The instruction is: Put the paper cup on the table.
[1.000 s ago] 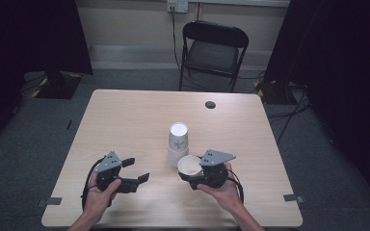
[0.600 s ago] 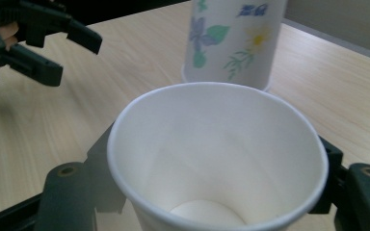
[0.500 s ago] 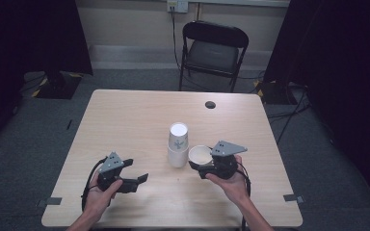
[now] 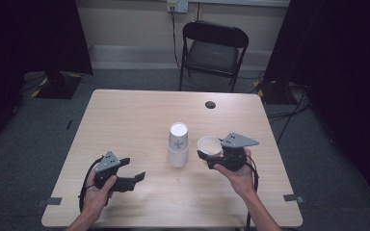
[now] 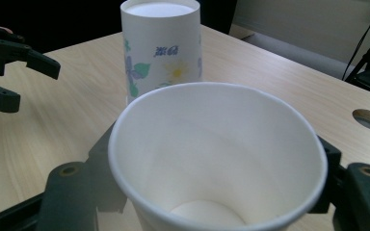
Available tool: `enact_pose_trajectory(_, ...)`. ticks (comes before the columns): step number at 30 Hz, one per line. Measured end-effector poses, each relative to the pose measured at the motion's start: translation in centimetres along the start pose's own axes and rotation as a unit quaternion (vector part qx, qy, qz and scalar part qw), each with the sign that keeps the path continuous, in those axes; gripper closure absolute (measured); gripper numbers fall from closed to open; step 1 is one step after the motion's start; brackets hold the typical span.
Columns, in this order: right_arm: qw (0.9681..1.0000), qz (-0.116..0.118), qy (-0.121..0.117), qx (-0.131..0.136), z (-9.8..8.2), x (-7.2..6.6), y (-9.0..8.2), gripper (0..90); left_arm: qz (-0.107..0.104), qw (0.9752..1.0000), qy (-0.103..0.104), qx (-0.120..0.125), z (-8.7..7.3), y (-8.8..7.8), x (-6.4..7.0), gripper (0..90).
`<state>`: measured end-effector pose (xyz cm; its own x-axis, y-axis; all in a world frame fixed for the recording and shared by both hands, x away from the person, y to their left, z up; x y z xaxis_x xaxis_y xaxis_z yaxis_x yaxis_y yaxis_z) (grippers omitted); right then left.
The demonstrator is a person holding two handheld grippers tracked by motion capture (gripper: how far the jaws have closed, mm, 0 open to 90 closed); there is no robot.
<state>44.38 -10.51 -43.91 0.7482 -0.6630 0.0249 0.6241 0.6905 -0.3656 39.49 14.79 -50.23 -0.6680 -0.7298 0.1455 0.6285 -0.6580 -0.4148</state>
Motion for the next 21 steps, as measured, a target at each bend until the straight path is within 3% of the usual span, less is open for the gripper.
enact_pose_trajectory(3,1.0,-0.007,-0.003,-0.005,-0.1,0.7,0.2,30.0,0.011,0.9998,0.01,-0.011,-0.3,0.2,-0.1,15.7)
enact_pose_trajectory(12,0.9992,-0.035,0.011,-0.013,0.3,3.6,1.8,30.6,0.013,0.9998,0.012,-0.006,-0.2,0.3,-0.1,15.7)
enact_pose_trajectory(21,0.9983,-0.051,0.019,-0.023,0.2,5.4,3.5,30.9,0.02,0.9996,0.021,-0.008,-0.3,0.3,-0.1,15.7)
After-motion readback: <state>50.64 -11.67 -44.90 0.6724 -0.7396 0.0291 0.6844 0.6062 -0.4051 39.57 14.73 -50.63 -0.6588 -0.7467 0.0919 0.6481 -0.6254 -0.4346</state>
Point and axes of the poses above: each handheld gripper's, and its own axes: y roughly forward along the jaws, z roughly out of its top, x roughly to its right, the point moved 10 cm from there along y, roughly forward along the jaws, and after that the axes turned 3 degrees about x, right-handed, at the moved point
